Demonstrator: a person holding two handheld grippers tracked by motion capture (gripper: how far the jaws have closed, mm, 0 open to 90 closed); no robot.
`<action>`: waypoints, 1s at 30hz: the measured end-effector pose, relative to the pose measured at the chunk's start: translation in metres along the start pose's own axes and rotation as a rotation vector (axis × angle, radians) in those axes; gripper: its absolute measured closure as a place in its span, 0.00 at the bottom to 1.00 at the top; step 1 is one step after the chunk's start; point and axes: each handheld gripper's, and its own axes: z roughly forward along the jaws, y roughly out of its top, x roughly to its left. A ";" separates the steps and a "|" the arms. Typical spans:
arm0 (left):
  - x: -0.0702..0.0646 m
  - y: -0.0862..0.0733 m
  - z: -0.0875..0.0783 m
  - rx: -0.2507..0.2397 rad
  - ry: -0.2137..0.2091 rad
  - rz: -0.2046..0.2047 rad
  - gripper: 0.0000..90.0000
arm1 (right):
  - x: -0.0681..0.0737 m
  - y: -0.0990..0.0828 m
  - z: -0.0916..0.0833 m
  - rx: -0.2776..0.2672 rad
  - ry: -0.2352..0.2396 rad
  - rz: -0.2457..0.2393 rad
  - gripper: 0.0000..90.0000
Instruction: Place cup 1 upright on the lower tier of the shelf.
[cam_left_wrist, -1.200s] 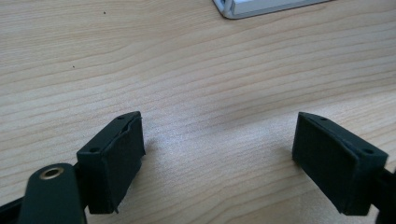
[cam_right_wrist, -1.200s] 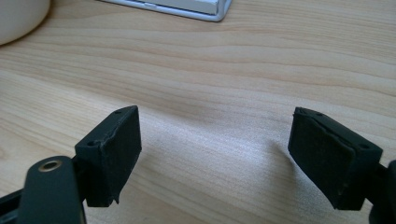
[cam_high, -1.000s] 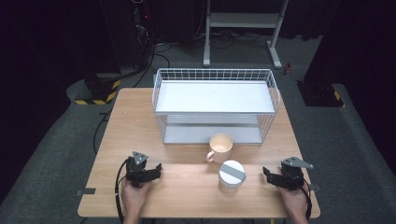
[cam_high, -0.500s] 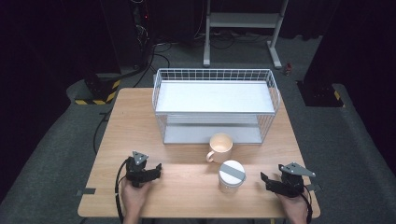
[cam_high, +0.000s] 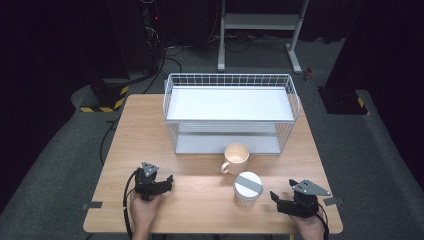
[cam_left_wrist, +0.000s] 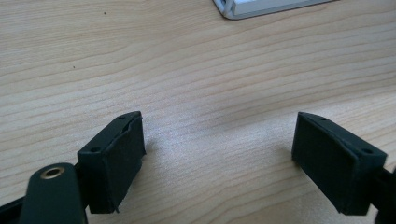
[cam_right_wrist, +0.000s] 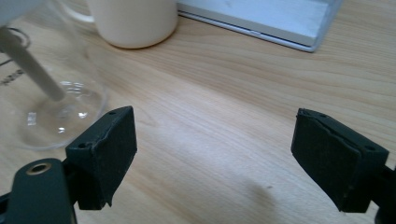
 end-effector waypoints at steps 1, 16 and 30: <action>0.000 0.000 0.000 0.000 0.000 0.000 0.19 | 0.000 0.000 0.000 0.000 0.000 0.000 0.16; 0.000 0.000 0.000 0.000 0.000 0.000 0.19 | 0.026 -0.001 -0.007 -0.034 0.092 -0.042 0.15; 0.000 0.000 0.000 0.001 0.002 0.003 0.19 | 0.050 0.003 -0.002 -0.046 0.181 -0.091 0.12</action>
